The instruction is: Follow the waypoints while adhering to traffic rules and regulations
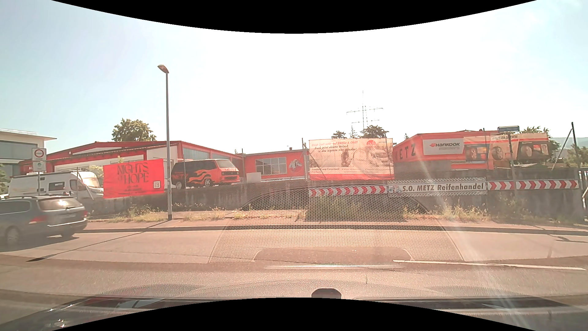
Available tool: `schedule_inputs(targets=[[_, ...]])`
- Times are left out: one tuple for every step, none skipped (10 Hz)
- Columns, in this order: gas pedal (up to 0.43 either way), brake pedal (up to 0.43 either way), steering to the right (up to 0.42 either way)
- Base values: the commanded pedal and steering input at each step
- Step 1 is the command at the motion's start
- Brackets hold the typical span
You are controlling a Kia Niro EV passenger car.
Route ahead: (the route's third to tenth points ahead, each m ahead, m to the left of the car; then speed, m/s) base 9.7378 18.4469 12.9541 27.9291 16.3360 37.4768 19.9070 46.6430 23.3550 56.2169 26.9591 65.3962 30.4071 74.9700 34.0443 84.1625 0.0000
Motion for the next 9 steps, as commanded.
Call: schedule_inputs(targets=[[0.0, 0.25, -0.5], [0.0, 0.25, -0.5], [0.0, 0.25, -0.5], [0.0, 0.25, -0.5], [0.0, 0.256, -0.5], [0.0, 0.25, -0.5], [0.0, 0.256, -0.5], [0.0, 0.256, -0.5], [0.0, 0.25, -0.5]])
